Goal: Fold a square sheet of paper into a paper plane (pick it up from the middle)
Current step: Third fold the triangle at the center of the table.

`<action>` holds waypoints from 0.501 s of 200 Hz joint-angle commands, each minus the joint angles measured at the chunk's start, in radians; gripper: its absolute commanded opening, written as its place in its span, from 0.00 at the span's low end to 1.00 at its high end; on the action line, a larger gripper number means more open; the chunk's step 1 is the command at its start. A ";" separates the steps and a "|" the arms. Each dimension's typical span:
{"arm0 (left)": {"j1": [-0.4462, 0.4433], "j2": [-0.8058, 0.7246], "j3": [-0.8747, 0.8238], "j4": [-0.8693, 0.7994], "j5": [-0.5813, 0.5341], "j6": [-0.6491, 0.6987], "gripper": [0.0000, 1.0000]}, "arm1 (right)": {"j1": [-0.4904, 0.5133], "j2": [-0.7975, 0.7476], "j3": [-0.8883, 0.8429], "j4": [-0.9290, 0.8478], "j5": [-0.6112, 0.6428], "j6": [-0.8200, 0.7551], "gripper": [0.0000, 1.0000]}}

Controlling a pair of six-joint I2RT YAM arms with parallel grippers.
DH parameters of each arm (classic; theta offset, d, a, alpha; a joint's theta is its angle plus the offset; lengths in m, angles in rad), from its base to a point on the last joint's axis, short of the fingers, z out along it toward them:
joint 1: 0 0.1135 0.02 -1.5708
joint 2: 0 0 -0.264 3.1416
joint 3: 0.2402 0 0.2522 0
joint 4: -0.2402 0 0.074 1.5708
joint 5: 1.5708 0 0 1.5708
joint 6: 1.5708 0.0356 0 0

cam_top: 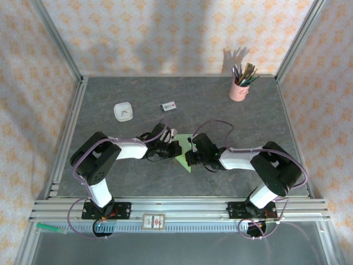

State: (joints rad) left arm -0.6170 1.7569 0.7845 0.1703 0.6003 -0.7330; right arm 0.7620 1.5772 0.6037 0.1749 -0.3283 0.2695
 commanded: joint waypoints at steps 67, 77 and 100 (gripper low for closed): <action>0.013 -0.039 -0.041 -0.020 -0.039 0.024 0.05 | -0.008 0.018 -0.041 -0.102 0.040 0.011 0.03; 0.010 -0.065 -0.055 -0.004 -0.035 0.006 0.05 | -0.007 0.018 -0.037 -0.103 0.038 0.013 0.03; -0.011 -0.117 -0.105 0.046 -0.023 -0.049 0.06 | -0.007 0.013 -0.033 -0.107 0.039 0.015 0.03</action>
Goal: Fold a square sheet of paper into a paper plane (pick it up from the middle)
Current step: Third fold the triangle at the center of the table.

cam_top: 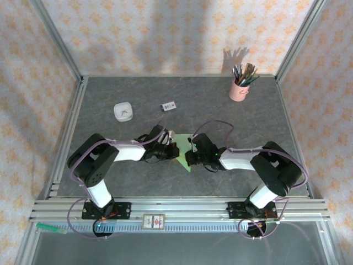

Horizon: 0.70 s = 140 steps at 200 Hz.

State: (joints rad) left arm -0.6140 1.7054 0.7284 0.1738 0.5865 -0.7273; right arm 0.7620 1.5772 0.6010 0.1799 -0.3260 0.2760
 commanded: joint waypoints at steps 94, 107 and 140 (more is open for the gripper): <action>-0.125 -0.114 -0.171 0.278 -0.015 -0.266 0.06 | -0.008 0.012 -0.030 -0.121 0.035 0.016 0.03; -0.138 -0.127 -0.197 0.315 -0.024 -0.296 0.06 | -0.007 0.012 -0.029 -0.120 0.031 0.020 0.03; -0.177 -0.141 -0.281 0.461 -0.049 -0.414 0.04 | -0.009 0.015 -0.024 -0.119 0.016 0.041 0.03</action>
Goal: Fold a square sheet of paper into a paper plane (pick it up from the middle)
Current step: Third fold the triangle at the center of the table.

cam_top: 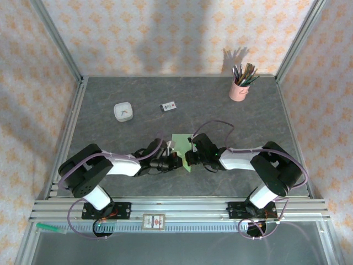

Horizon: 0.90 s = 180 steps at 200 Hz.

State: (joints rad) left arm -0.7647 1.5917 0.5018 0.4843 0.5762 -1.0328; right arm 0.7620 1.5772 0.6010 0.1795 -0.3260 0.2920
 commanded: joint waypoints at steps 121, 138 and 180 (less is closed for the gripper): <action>-0.058 -0.015 -0.084 0.259 -0.075 -0.192 0.03 | -0.009 0.025 -0.029 -0.077 -0.027 0.165 0.02; -0.065 0.006 -0.074 0.284 -0.072 -0.202 0.03 | -0.009 0.034 -0.027 -0.077 -0.029 0.162 0.02; -0.073 0.047 -0.054 0.314 -0.064 -0.210 0.03 | -0.008 0.038 -0.024 -0.084 -0.025 0.152 0.02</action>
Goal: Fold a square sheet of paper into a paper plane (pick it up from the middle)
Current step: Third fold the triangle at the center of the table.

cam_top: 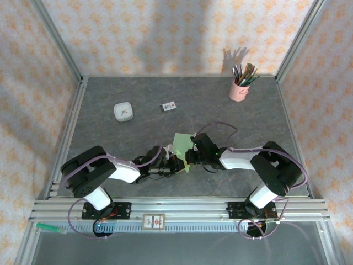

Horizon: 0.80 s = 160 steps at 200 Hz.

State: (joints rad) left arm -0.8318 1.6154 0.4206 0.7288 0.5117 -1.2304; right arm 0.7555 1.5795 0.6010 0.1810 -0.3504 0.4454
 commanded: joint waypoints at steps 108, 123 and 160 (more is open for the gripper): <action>-0.010 0.139 0.042 0.106 0.013 -0.009 0.04 | -0.002 0.034 -0.026 -0.094 0.016 -0.005 0.02; -0.010 0.152 0.039 0.115 0.017 -0.010 0.03 | -0.002 0.034 -0.027 -0.095 0.019 -0.007 0.02; -0.013 0.120 0.046 0.052 0.001 0.014 0.04 | -0.002 0.031 -0.025 -0.105 0.029 -0.010 0.02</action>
State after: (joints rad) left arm -0.8337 1.7500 0.4446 0.8017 0.5190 -1.2335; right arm 0.7555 1.5803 0.6014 0.1806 -0.3481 0.4450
